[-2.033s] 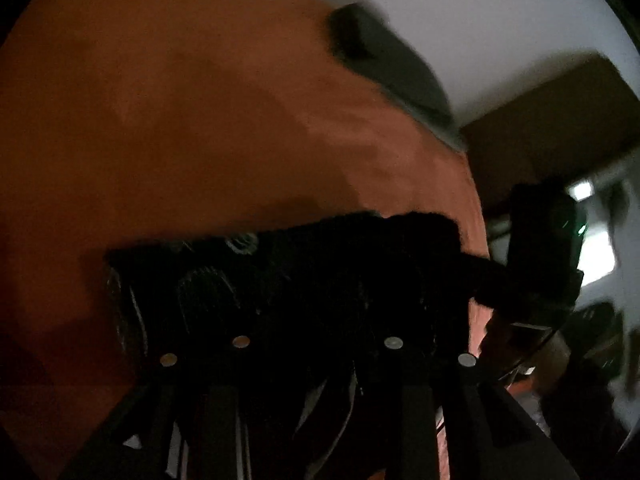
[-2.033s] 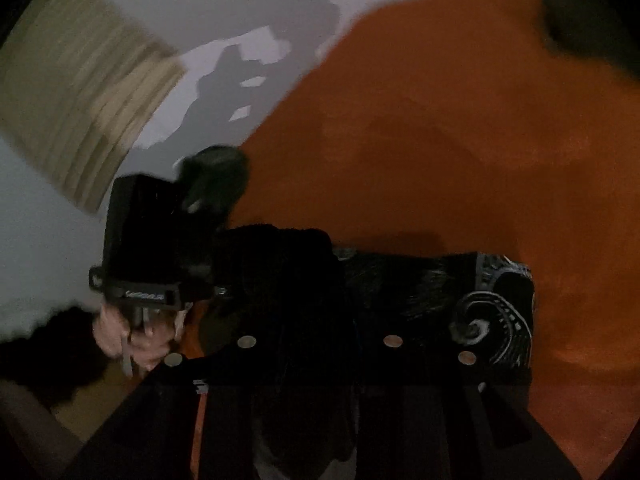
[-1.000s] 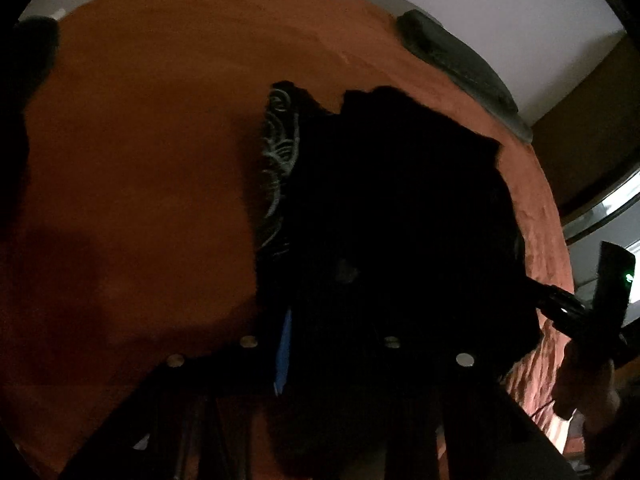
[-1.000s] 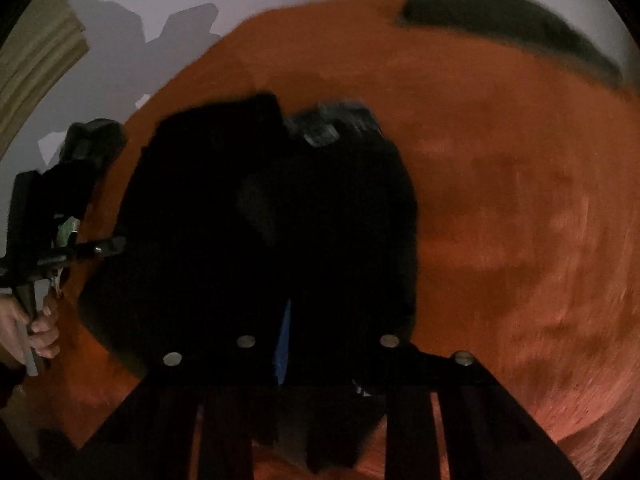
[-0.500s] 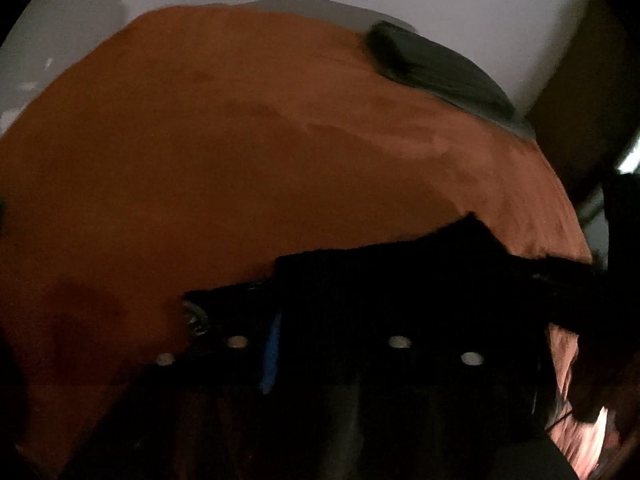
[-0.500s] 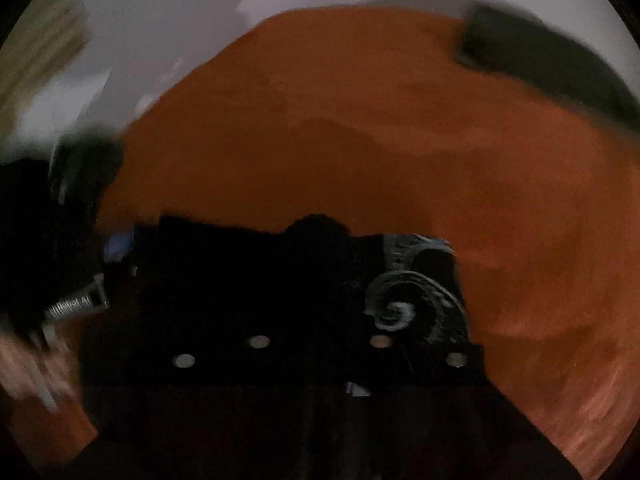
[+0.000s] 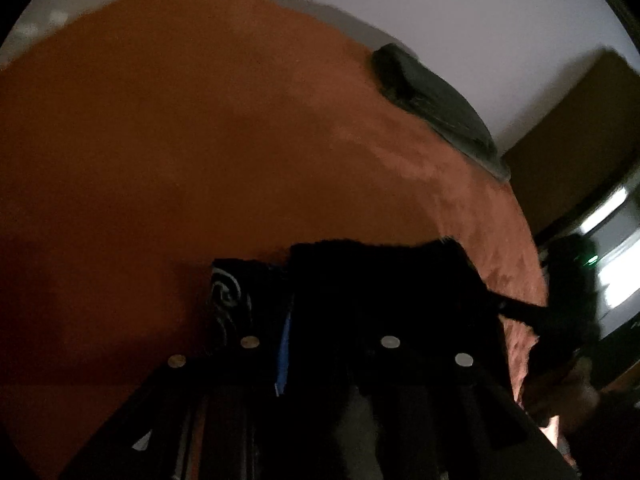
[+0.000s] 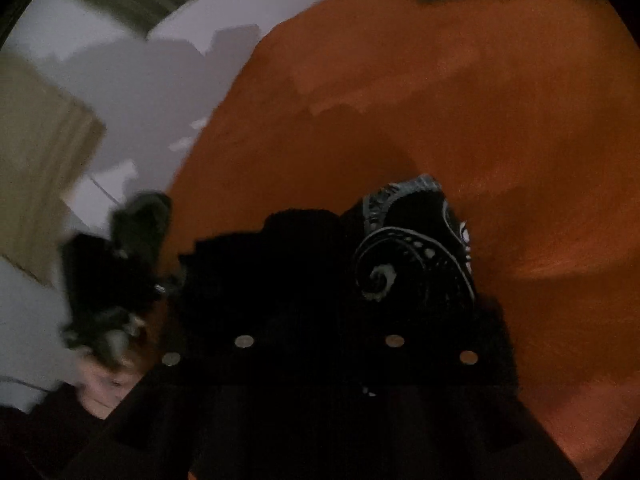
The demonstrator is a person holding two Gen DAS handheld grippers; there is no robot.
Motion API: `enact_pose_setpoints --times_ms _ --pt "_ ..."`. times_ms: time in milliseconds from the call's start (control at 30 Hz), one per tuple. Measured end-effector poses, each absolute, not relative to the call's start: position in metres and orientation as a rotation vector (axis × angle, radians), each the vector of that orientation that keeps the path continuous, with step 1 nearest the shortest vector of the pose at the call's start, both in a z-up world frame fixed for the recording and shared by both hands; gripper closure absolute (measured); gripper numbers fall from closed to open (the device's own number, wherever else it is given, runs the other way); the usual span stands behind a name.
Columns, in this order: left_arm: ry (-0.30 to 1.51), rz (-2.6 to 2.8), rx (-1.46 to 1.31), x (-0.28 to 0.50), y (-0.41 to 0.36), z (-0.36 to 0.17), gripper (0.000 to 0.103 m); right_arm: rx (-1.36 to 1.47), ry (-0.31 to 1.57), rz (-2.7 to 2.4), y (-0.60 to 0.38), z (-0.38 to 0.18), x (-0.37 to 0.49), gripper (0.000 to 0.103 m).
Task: Fold clothes
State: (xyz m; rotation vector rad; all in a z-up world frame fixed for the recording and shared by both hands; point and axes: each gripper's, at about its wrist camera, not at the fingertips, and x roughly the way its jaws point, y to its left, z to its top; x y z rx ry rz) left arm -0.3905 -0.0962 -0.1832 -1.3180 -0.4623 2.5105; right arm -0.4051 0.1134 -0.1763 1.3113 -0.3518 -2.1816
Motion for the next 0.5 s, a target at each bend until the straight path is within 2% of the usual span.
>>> enact_pose_setpoints --times_ms 100,167,333,400,467,500 --pt "-0.24 2.556 -1.279 -0.343 -0.073 -0.153 0.077 1.222 -0.175 -2.319 0.111 -0.138 -0.357 0.077" --pt "-0.177 2.506 -1.265 -0.31 -0.055 -0.146 0.077 1.195 -0.176 -2.295 0.112 -0.132 -0.32 0.077" --pt "-0.12 2.391 -1.345 -0.267 -0.019 -0.171 0.077 1.247 -0.079 -2.189 0.079 -0.17 -0.268 0.081" --pt "-0.093 2.386 -1.422 -0.268 -0.012 -0.192 0.077 1.313 -0.034 -2.192 0.075 -0.192 -0.268 0.103" --pt "-0.058 2.405 -1.481 -0.268 -0.015 -0.208 0.079 1.36 0.008 -2.239 0.086 -0.207 -0.264 0.103" --pt "-0.039 2.42 -1.491 -0.265 -0.022 -0.212 0.085 1.352 0.002 -2.272 0.097 -0.209 -0.264 0.103"
